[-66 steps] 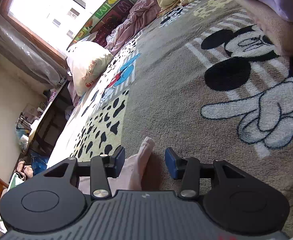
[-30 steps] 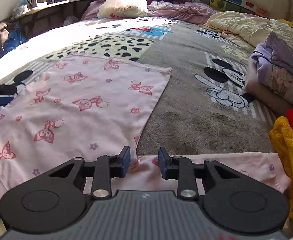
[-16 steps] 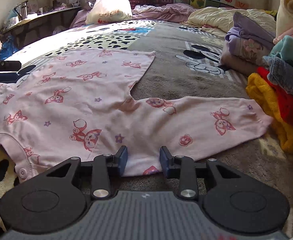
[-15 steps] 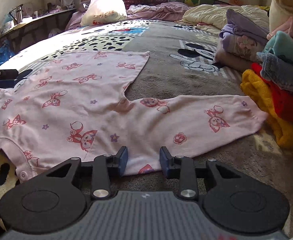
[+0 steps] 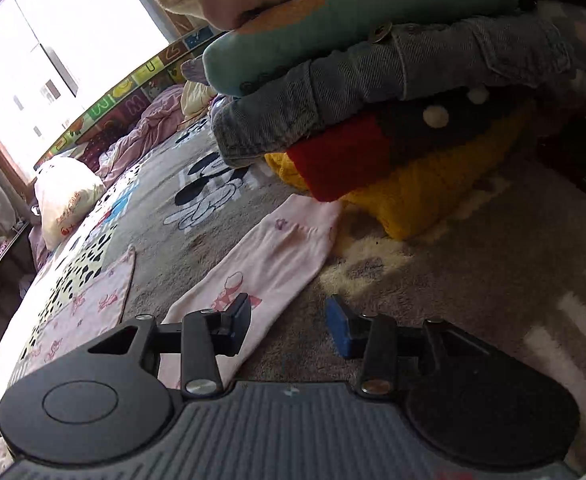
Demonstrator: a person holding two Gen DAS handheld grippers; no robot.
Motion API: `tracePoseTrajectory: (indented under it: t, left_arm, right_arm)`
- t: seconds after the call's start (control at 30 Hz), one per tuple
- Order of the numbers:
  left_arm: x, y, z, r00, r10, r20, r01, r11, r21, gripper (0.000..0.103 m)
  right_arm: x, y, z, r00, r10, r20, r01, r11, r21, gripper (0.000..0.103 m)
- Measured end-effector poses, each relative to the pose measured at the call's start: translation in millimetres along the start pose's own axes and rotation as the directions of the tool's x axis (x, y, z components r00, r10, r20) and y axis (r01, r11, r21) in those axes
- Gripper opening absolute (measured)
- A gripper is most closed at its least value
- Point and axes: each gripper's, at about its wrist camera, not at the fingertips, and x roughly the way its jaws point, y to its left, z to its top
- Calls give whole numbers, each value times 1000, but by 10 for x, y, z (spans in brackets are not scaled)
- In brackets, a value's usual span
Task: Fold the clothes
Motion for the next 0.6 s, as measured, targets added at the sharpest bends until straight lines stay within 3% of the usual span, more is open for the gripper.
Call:
tracePoseTrajectory:
  t: [0.07,0.13,0.2,0.4,0.53,0.6]
  left_arm:
    - [54,-11,-32,1000,5,-17,-5,1000,16,65]
    - [75,-5,-63,1000,4,-24,-4,1000,20,65]
    - [79,-1,-81,1000,2,-28,-2,1000,22,65]
    - [68,25,-67,999,1,-33,0,1000,27,65]
    - [-8,53,-41,1000,1,-21,0,1000,23,65]
    - [-58,93,-26,1000,-10,-12,10,1000,10,65]
  right_arm:
    - [70,-149,81,1000,5,19,-7,995,101,41]
    - [140,-298,161,999,9,39,-17,980,200,22]
    - [158,-271,147,999,-13,36,6,984,175,8]
    - [13,-307,165,992,-115,58,105,983,149,2]
    - [-50,-185,163,991,-108,82,102,992,71,8]
    - [-135,54,101,995,-43,85,47,998,-37,8]
